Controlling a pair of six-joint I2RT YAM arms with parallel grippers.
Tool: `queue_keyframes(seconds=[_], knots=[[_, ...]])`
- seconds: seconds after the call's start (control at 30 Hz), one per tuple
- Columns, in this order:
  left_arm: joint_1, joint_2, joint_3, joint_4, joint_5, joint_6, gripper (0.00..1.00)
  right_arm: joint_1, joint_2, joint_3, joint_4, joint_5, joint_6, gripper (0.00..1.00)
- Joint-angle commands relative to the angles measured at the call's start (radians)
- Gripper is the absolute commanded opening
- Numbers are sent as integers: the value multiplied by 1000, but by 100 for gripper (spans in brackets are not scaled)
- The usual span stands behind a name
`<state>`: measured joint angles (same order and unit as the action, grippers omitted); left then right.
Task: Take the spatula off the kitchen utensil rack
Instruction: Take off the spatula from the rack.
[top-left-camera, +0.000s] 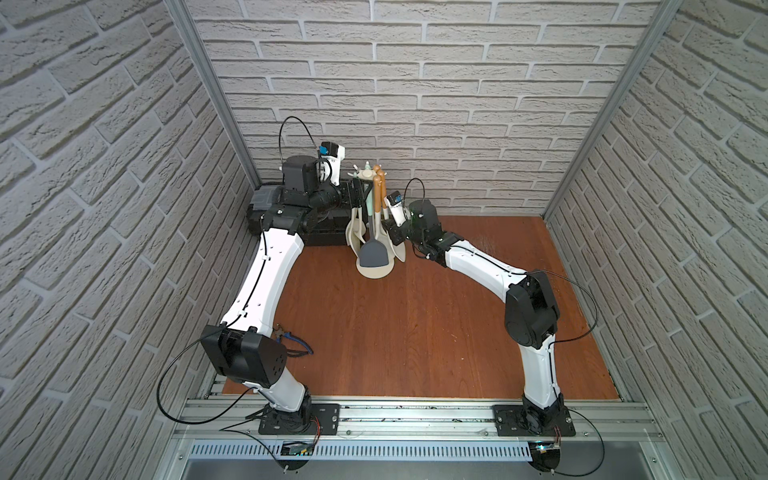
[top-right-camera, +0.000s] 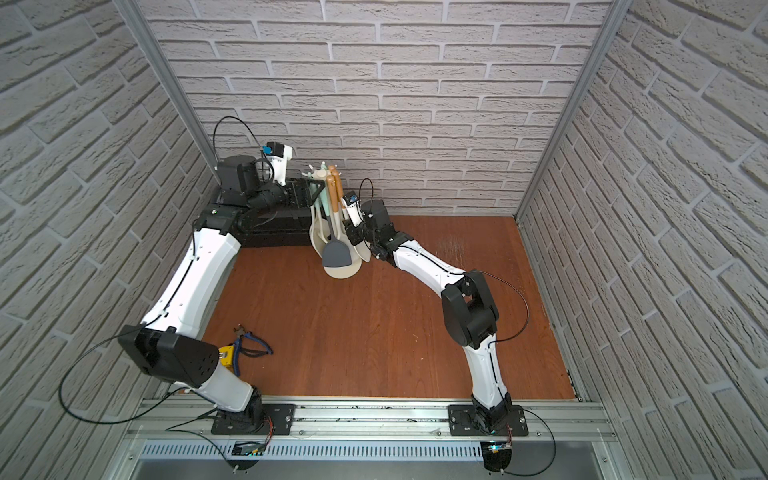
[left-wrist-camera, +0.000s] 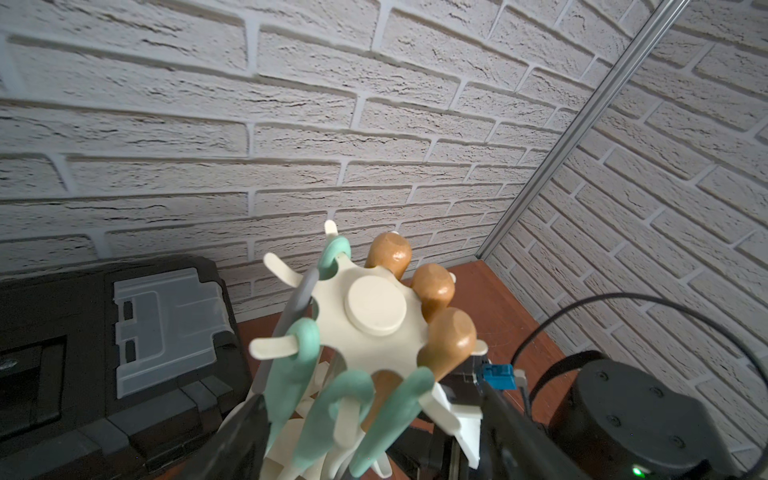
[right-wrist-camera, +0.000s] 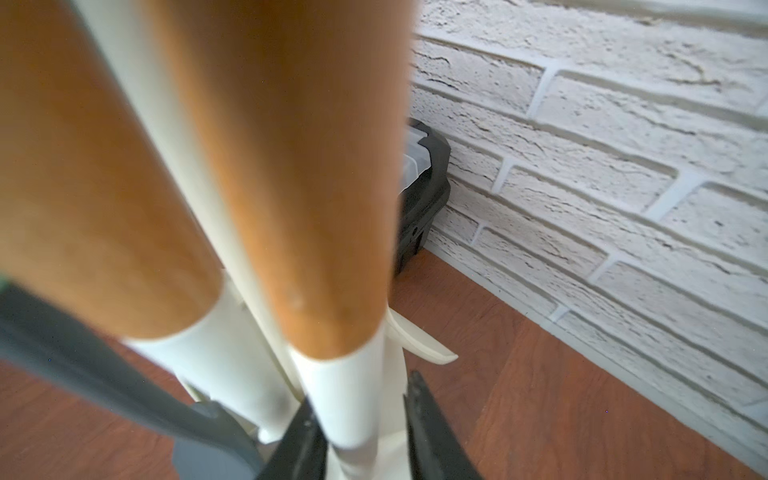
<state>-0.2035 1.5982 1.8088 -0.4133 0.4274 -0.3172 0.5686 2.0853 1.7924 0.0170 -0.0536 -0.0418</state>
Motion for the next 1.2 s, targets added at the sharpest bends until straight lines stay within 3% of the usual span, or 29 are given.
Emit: queue_keyframes(seconds=[0.0, 0.2, 0.53, 0.93, 1.17], knots=[[1, 0, 26, 26, 18, 3, 81, 0, -14, 16, 70, -9, -27, 18], [1, -7, 20, 28, 17, 1, 81, 0, -54, -48, 115, 13, -40, 3], [3, -10, 18, 29, -4, -29, 81, 2, -130, -96, 198, 58, 66, 3], [6, -33, -6, 31, -5, -46, 80, 2, -184, -110, 165, 152, 95, 3], [8, -118, -84, 6, -15, -22, 81, 1, -313, -271, 154, 225, 132, 3]])
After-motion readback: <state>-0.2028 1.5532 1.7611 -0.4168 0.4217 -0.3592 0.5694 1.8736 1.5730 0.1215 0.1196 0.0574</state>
